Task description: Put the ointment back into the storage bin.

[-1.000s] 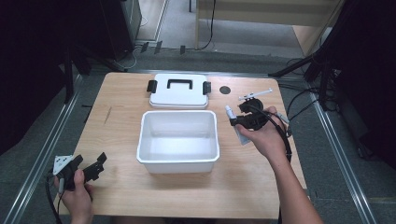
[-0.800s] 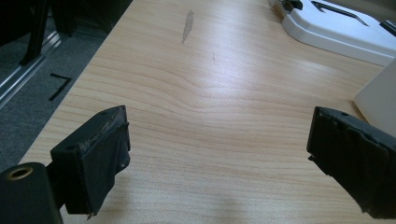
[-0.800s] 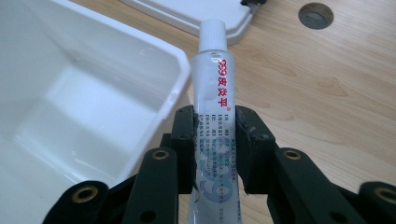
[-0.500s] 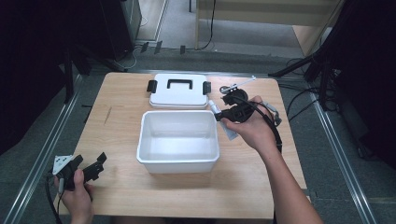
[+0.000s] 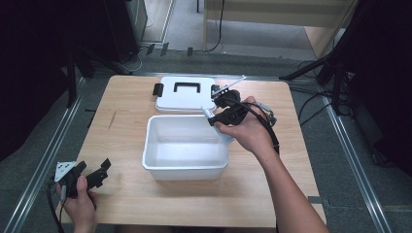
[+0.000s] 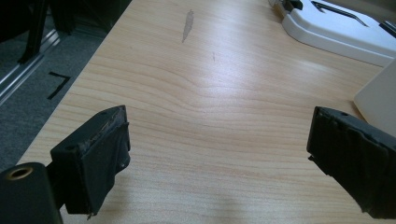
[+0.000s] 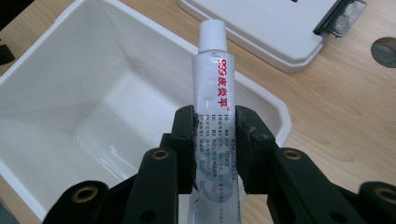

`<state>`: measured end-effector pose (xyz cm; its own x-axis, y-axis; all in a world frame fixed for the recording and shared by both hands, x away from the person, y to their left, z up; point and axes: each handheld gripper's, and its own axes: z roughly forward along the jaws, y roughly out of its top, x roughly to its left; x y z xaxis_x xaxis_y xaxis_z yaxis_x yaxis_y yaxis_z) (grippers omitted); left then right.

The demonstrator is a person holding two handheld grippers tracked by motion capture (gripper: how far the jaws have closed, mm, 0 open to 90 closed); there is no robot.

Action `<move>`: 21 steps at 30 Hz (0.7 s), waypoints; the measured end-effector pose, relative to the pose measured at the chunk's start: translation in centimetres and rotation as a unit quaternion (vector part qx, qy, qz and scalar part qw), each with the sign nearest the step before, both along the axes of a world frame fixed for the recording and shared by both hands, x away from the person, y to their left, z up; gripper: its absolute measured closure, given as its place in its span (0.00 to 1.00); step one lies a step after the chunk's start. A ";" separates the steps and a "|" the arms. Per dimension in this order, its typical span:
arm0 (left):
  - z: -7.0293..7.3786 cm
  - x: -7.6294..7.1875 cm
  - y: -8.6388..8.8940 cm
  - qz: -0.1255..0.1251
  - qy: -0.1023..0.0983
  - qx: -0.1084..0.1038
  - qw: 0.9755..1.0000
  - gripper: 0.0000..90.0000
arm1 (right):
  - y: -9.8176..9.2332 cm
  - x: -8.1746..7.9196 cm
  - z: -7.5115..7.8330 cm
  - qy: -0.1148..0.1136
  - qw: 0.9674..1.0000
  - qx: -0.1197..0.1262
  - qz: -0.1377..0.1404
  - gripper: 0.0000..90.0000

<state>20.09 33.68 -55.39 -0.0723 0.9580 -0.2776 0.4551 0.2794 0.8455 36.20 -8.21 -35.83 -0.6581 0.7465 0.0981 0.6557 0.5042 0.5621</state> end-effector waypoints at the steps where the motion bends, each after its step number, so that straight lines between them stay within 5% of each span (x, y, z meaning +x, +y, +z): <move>1: 0.0 0.0 0.0 0.000 0.000 0.000 1.000 0.07 | 0.2 0.0 -0.1 0.003 1.000 0.001 0.002 0.80; 21: 0.0 0.0 0.0 -0.001 -0.001 -0.001 1.000 0.07 | 2.8 0.5 -2.7 0.030 0.999 -0.035 0.028 0.80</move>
<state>20.07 33.70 -55.39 -0.0707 0.9575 -0.2796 0.4541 0.2805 0.8456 36.71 -5.43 -38.57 -0.6928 0.7157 0.0881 0.6576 0.5769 0.4846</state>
